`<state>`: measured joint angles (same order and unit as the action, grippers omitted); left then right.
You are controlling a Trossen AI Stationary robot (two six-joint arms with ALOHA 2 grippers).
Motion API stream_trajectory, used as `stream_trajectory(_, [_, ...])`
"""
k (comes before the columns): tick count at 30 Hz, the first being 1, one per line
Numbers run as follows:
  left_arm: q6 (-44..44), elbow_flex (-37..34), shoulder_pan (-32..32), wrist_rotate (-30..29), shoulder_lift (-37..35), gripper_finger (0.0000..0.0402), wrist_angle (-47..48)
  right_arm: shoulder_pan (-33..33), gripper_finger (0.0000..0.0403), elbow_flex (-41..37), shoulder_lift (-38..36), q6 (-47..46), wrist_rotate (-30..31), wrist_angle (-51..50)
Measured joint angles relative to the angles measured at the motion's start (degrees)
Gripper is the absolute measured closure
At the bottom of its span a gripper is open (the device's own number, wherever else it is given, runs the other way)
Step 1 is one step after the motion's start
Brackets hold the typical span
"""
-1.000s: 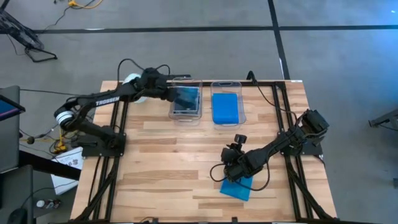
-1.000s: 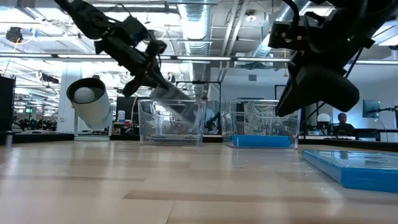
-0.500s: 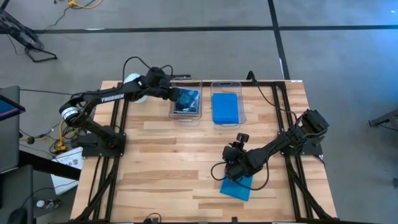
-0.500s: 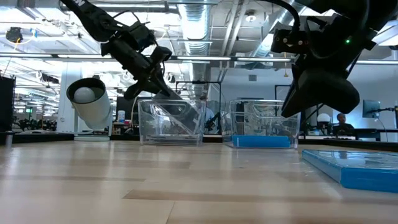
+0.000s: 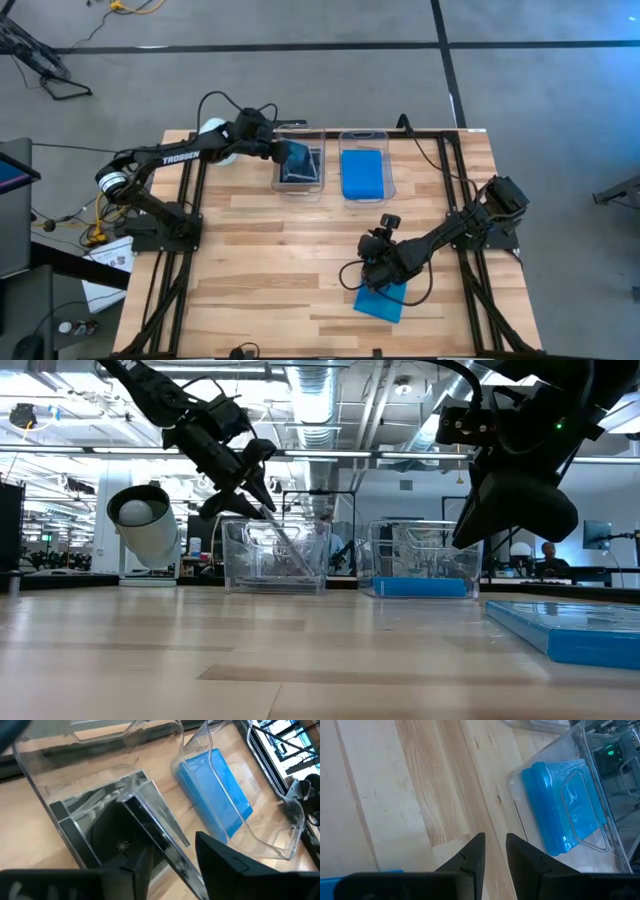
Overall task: Pick & place jewel cases by type
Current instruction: Put the black CD case into the left transparent bin
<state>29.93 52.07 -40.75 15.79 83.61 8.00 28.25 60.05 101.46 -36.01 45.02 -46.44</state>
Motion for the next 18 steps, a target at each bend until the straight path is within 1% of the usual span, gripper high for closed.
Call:
stream_trajectory(3, [-1.5,0.0,0.0,-1.1,0.0,0.0245,-0.1,0.0,0.0333,0.0,0.0,0.0,0.0,0.0])
stream_trajectory(7, [-3.1,0.0,0.0,-3.0,0.0,0.0231,-0.4,0.0,0.0333,0.0,0.0,0.0,0.0,0.1])
stream_trajectory(18, [-7.6,0.0,-0.1,-7.5,0.0,0.0227,-4.0,0.0,0.0333,0.0,0.0,0.0,0.0,0.2])
